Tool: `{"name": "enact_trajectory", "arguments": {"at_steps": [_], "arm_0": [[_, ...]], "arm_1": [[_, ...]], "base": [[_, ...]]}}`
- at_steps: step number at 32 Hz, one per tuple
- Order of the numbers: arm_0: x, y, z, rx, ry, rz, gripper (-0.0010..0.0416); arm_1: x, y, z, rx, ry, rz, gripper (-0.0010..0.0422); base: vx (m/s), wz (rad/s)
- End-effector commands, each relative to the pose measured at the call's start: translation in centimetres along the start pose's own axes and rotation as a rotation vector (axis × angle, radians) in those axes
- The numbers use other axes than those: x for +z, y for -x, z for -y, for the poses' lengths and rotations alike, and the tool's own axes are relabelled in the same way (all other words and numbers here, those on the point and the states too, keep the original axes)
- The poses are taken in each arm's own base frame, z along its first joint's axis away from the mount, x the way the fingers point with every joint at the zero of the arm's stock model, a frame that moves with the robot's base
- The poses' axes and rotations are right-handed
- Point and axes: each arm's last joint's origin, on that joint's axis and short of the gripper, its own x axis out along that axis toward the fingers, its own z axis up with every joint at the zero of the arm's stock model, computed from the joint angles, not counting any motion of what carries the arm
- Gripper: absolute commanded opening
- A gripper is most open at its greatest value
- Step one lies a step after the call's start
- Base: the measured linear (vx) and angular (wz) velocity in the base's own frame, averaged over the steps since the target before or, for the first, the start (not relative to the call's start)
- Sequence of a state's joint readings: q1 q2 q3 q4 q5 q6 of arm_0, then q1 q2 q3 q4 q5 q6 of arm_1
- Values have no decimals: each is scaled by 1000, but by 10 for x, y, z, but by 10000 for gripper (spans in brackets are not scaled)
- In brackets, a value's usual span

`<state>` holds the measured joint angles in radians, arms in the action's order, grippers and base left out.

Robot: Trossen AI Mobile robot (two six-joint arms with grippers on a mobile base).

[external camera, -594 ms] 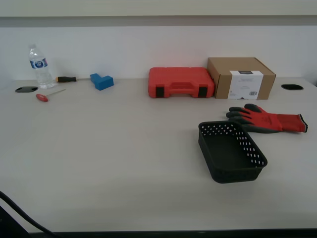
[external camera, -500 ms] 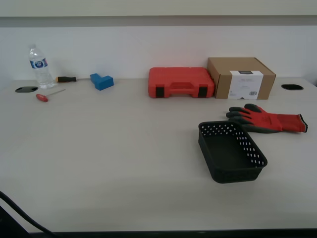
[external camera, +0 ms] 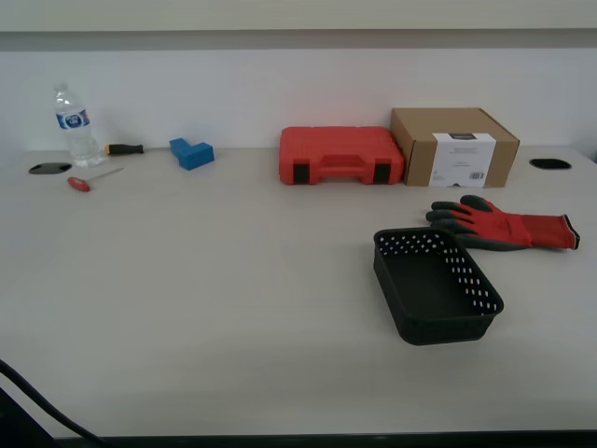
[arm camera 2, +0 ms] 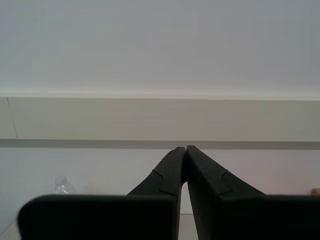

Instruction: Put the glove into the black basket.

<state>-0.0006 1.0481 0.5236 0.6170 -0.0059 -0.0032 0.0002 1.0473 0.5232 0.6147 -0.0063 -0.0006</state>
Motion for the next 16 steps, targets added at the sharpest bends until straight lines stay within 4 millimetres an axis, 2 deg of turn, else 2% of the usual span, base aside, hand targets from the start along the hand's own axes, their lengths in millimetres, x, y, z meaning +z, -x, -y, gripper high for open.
{"name": "enact_trajectory", "arguments": {"at_steps": [1, 16], "arm_0": [[1, 0, 0, 0, -2, 3, 1], [1, 0, 0, 0, -2, 3, 1]], "arm_1": [[0, 0, 0, 0, -1, 3, 0], [0, 0, 0, 0, -1, 3, 0]], "base": [[0, 0], [0, 0]]}}
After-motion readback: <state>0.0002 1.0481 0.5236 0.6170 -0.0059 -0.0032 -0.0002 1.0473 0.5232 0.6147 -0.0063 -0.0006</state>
